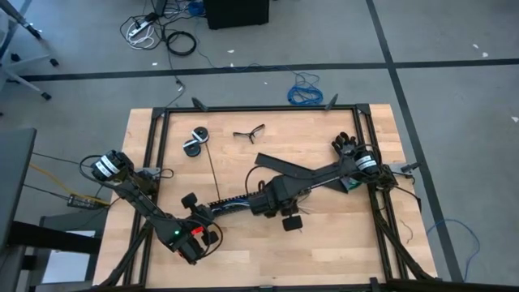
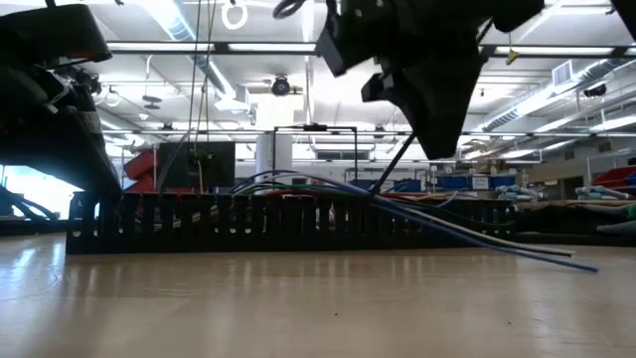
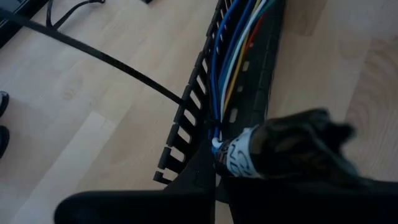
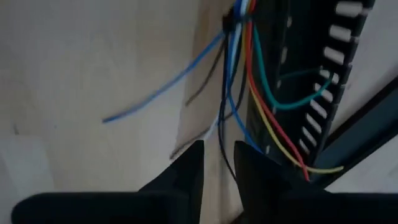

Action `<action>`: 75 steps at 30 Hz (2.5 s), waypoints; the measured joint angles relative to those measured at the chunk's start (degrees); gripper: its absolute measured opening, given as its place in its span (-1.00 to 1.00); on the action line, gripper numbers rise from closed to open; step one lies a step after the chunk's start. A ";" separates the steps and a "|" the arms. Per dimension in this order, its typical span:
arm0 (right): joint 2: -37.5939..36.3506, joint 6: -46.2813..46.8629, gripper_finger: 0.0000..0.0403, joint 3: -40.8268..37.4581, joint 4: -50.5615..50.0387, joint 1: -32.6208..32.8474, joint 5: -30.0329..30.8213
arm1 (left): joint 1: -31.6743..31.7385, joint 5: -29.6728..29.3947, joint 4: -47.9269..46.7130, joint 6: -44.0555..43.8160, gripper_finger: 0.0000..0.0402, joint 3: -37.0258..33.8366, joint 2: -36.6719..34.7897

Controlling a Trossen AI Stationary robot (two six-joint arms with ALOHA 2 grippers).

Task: Ziptie cables
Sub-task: Put the wrapped cables into the black cable duct

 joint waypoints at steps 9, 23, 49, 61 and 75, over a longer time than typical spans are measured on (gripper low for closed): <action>-0.76 5.12 -0.66 3.68 -7.49 3.30 7.11 | 0.04 0.46 -0.03 0.00 -1.00 0.00 0.00; -4.85 8.46 -0.94 6.18 -7.47 7.58 28.21 | 0.07 2.13 0.13 -0.04 -1.00 0.00 -0.04; -32.00 15.05 -1.00 -7.71 -2.72 -14.14 13.72 | 0.07 3.32 1.96 -0.09 -1.00 0.02 -0.07; -43.23 1.28 -1.00 -50.30 44.91 -21.56 -9.39 | 0.05 3.05 1.98 -0.09 -1.00 0.02 -0.07; -76.39 6.51 -0.96 -86.17 79.11 -21.73 2.09 | 1.22 2.79 3.49 0.00 -1.00 0.02 0.00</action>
